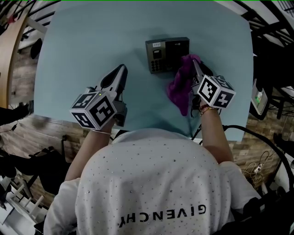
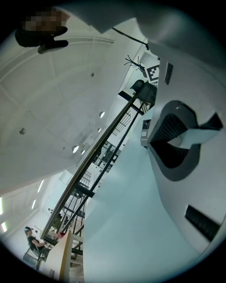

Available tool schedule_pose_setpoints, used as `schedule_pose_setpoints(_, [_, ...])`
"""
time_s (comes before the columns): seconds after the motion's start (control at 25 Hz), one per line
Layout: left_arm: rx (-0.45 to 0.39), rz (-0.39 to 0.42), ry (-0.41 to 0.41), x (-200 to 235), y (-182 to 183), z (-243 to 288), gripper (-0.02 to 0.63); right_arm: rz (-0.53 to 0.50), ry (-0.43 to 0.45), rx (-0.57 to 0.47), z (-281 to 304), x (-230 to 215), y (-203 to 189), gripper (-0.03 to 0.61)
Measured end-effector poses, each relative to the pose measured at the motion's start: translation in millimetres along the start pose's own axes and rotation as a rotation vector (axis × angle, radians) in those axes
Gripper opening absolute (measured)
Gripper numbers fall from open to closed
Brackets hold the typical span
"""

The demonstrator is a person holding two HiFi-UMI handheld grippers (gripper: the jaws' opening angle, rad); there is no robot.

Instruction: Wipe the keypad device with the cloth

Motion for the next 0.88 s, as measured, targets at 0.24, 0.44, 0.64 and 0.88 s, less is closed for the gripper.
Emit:
schedule_pose_setpoints(0.24, [0.000,-0.001,-0.004,-1.8,-2.2,-0.4,0.000,-0.170,0.094,-0.033,-2.5,44.9,10.1,0.038])
schedule_pose_setpoints(0.44, [-0.008,-0.008,-0.001,0.3,-2.4,-2.8,0.000,-0.295,0.203,0.022,7.4,89.9,0.5,0.037])
schedule_pose_setpoints(0.64, [-0.005,-0.021,0.008,5.0,-6.0,-4.4,0.000,-0.341,0.289,0.078,19.5,117.3,-11.4,0.038])
schedule_pose_setpoints(0.88, [-0.008,-0.034,0.018,9.7,-7.3,-9.3,0.000,-0.336,0.307,0.136,32.7,125.1,-19.1,0.038])
Point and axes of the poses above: the fingertips, and each gripper's own axes: z forward along the fingers, x to its left, y out of its top, the point moved 10 cm from there along -z, backward along the fingers, and after that the axes turned 13 degrees about x, right-handed, at the moved point
